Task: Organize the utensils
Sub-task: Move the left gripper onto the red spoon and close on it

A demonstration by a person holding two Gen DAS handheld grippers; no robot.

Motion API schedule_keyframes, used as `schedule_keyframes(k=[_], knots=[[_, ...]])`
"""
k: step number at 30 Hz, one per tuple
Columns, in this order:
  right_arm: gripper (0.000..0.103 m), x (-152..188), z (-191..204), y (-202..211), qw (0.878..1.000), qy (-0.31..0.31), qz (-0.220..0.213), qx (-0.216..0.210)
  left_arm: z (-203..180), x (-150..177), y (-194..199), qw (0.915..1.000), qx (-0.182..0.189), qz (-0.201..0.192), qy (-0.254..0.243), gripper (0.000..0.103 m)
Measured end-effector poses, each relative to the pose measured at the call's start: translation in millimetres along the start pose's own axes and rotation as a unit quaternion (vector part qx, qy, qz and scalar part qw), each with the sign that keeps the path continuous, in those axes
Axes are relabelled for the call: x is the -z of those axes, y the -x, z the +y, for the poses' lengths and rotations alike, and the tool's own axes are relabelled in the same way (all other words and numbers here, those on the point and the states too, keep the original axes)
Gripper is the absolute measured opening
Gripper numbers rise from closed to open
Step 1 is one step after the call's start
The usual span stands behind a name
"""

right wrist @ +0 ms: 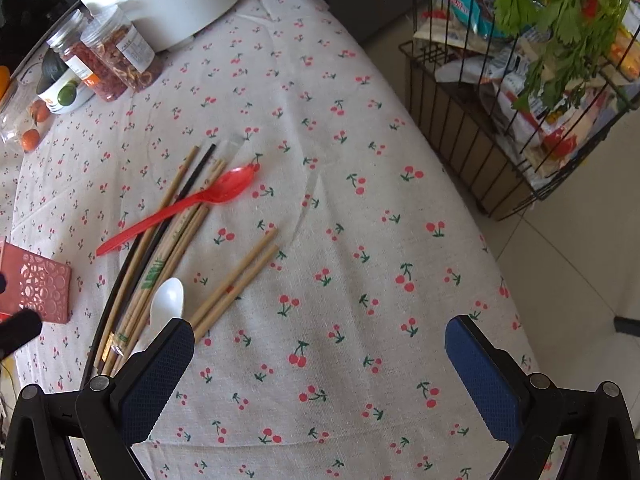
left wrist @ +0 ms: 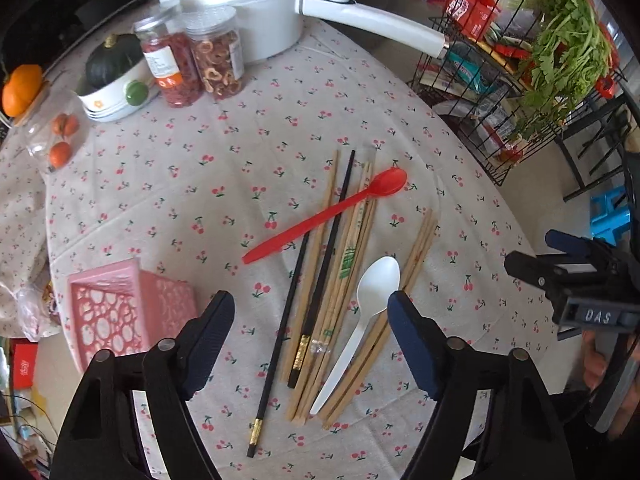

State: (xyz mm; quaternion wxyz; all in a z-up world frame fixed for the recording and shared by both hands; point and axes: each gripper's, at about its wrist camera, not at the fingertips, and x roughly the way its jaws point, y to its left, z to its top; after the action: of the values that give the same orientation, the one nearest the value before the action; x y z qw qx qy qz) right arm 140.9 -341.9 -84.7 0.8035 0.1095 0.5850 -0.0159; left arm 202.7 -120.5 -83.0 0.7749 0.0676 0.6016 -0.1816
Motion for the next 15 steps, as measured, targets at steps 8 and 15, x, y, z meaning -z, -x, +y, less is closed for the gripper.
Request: schedule_keyframes(k=[8, 15], knots=[[0.103, -4, -13, -15, 1.000, -0.002, 0.017, 0.014, -28, -57, -75, 0.9976, 0.013, 0.036, -0.058, 0.050], [0.103, -8, -24, -17, 0.999, -0.014, 0.017, 0.025, -71, -87, -100, 0.9872, 0.022, 0.018, -0.157, 0.049]])
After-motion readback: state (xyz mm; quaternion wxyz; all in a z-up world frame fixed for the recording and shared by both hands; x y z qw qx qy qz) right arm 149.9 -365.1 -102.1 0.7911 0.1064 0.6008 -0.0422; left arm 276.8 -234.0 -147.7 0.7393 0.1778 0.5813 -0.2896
